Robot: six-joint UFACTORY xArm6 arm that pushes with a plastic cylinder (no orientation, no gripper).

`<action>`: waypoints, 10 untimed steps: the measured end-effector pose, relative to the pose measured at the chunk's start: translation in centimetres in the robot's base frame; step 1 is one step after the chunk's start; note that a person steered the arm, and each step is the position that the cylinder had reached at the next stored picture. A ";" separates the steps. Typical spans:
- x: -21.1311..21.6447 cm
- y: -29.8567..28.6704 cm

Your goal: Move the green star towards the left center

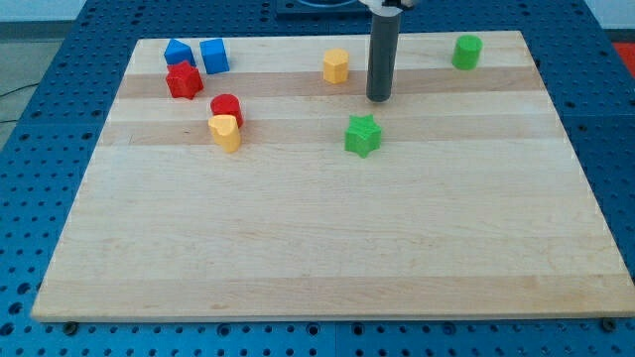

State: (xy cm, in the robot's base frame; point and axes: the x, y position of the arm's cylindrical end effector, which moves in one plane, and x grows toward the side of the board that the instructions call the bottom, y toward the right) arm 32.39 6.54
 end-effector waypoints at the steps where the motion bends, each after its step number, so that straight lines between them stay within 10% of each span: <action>1: 0.5 1.2; 9: 15.3 -5.7; 10: 15.1 -15.5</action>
State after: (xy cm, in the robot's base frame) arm 47.54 -8.93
